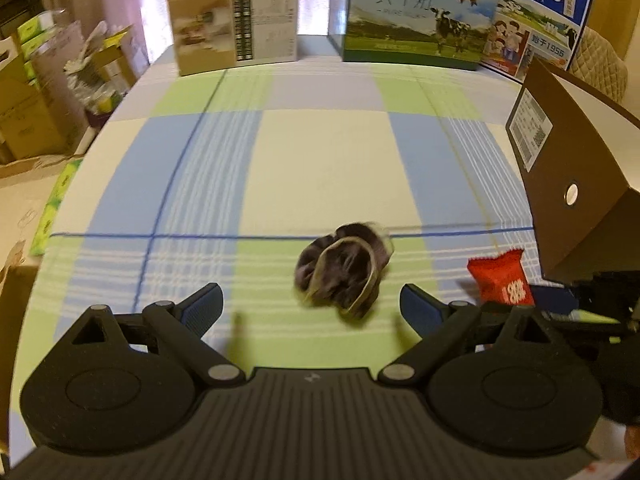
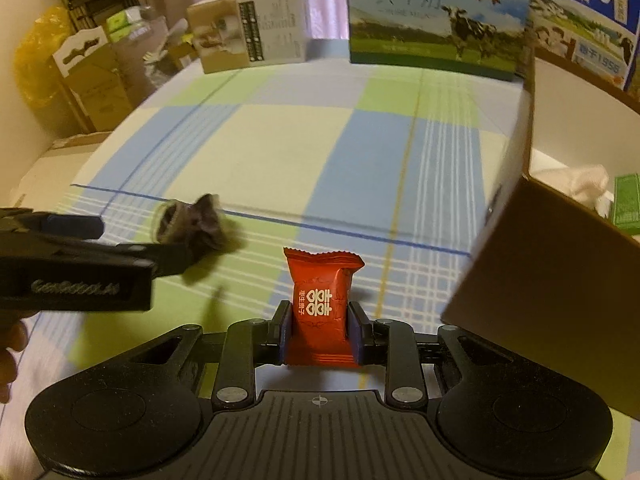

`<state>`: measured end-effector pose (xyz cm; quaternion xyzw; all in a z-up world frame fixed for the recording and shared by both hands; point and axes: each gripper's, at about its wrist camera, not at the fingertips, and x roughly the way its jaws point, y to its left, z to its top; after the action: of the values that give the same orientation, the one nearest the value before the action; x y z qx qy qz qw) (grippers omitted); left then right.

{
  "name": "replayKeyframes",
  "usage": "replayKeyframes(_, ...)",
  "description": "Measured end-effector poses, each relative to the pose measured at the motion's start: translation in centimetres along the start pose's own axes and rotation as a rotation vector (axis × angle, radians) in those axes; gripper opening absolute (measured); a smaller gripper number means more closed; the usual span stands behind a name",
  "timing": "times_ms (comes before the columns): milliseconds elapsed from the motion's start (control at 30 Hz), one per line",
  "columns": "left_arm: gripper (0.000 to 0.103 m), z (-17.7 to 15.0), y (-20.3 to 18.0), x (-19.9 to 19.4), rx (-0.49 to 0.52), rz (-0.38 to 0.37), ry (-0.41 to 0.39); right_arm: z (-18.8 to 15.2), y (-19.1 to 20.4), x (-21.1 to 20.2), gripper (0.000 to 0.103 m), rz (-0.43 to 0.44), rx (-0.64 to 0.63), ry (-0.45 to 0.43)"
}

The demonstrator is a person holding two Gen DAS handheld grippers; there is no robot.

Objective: Organize objects
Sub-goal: 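Grasp the red candy packet with right tool while left tool grasps the dark scrunchie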

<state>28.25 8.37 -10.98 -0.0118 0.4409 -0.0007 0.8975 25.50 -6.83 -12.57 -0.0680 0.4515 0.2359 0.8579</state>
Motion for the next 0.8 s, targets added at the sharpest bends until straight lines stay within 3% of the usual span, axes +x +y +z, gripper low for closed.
replayKeyframes(267,0.082,1.4,-0.7,3.1,0.023,-0.007,0.010,-0.3,-0.9,-0.2,0.026,-0.005,0.030,0.010)
replayKeyframes(433,0.066,1.3,-0.9,3.5,0.053,-0.017,0.020,-0.3,-1.0,0.1,0.026,-0.009,0.032,0.016)
replayKeyframes(500,0.053,1.3,-1.0,3.5,0.058,-0.025,0.021,-0.4,-0.9,0.1,0.026,-0.010,0.027,0.014)
replayKeyframes(533,0.042,1.3,-1.0,3.5,0.059,-0.030,0.024,-0.3,-0.9,0.2,0.026,-0.009,0.025,0.015)
replayKeyframes(600,0.037,1.2,-1.1,3.4,0.065,-0.022,0.025,-0.4,-0.9,0.2,0.025,-0.006,0.028,0.014)
replayKeyframes(667,0.027,1.1,-1.1,3.2,0.073,-0.014,0.026,-0.4,-0.8,0.1,0.025,-0.003,0.027,0.014)
replayKeyframes(800,0.024,1.1,-0.9,2.5,0.045,-0.010,0.026,-0.2,-0.7,-0.2,0.025,0.005,0.017,0.003)
